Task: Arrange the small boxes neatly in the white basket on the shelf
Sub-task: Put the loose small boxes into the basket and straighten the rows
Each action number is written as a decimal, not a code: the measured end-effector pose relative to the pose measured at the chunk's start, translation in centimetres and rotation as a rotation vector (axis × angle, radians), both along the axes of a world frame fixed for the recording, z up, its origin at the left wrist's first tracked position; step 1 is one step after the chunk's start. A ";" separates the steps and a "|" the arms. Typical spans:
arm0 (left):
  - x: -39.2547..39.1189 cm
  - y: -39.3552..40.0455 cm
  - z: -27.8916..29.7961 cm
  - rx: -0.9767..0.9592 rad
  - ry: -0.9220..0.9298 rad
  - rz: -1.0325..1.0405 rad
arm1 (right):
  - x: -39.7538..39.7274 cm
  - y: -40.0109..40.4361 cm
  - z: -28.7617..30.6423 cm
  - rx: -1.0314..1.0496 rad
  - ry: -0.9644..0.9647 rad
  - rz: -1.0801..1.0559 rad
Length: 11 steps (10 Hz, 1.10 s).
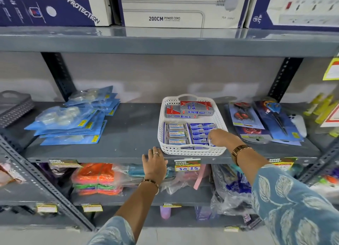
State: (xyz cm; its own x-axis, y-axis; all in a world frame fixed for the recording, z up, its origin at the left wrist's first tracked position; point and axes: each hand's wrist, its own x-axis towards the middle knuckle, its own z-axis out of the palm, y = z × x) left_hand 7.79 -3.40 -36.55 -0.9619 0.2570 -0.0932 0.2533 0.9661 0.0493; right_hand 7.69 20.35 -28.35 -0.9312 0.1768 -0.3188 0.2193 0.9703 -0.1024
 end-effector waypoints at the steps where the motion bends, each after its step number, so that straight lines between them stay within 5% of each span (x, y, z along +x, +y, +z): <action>1: 0.0 -0.1 0.1 -0.007 -0.006 -0.005 | -0.1 -0.3 0.4 0.017 -0.018 0.003; 7: 0.0 0.3 0.4 0.013 -0.036 0.018 | -0.3 0.8 0.6 -0.064 0.134 -0.060; 11: 0.0 0.4 0.4 0.007 -0.032 0.017 | -0.7 0.7 1.0 -0.155 0.027 -0.037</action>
State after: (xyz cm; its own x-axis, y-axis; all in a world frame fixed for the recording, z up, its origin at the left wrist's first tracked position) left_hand 7.77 -2.95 -36.15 -0.9628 0.2411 -0.1220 0.2348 0.9699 0.0640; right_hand 6.97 21.07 -27.37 -0.9336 0.1614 -0.3198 0.2493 0.9338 -0.2568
